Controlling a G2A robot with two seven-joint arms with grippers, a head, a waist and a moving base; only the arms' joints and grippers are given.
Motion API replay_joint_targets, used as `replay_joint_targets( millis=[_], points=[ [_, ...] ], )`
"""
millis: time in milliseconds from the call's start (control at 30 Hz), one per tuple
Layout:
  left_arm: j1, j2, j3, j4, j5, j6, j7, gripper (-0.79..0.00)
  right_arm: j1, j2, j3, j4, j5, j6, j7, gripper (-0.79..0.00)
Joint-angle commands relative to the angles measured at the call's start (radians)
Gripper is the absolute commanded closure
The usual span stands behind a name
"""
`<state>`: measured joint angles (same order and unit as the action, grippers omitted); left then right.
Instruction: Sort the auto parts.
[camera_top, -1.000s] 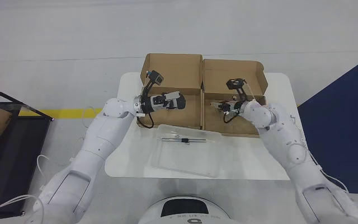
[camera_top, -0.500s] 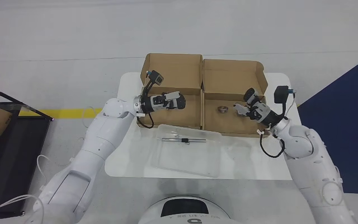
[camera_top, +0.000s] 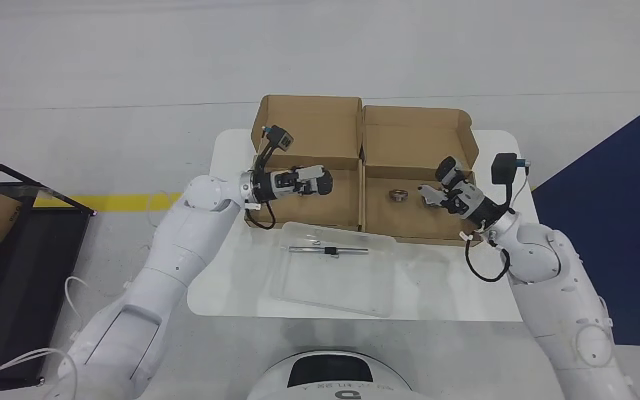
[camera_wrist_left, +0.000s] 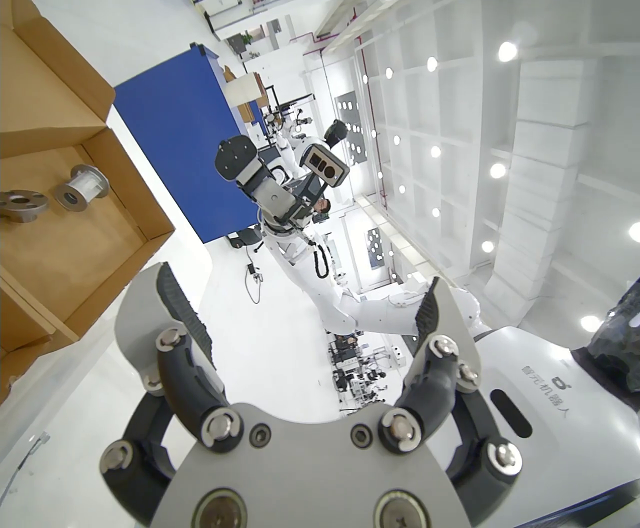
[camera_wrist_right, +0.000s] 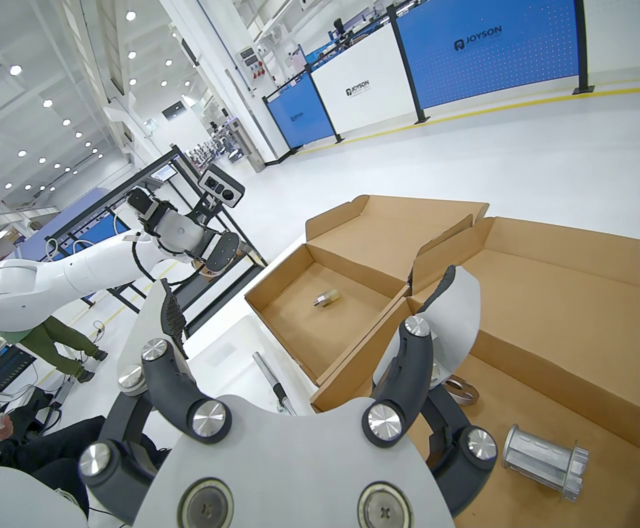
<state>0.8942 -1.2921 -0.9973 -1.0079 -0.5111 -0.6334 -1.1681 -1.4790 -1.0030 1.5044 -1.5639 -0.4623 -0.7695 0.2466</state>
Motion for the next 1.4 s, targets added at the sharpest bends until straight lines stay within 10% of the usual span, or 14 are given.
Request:
replay_joint_targets(
  millis=[0,133,600,733,933,1367],
  points=[
    [0.028,0.013,0.004,-0.074,0.321,-0.009,0.045,-0.785,0.0,0.0,0.0,0.0,0.0,0.0,0.0,-0.785],
    [0.108,0.037,-0.015,-0.211,0.432,0.002,0.049,-0.785,0.0,0.0,0.0,0.0,0.0,0.0,0.0,-0.785],
    [0.108,0.038,-0.014,-0.214,0.449,0.005,0.054,-0.785,0.0,0.0,0.0,0.0,0.0,0.0,0.0,-0.785],
    [0.122,0.035,0.075,-0.377,0.987,0.19,0.236,-0.785,0.0,0.0,0.0,0.0,0.0,0.0,0.0,-0.785],
    [0.113,0.046,0.136,-0.484,1.289,0.227,0.172,-0.785,0.0,0.0,0.0,0.0,0.0,0.0,0.0,-0.785],
    [0.115,0.05,0.199,-0.537,1.339,0.109,0.119,-0.785,0.0,0.0,0.0,0.0,0.0,0.0,0.0,-0.785]
  ],
)
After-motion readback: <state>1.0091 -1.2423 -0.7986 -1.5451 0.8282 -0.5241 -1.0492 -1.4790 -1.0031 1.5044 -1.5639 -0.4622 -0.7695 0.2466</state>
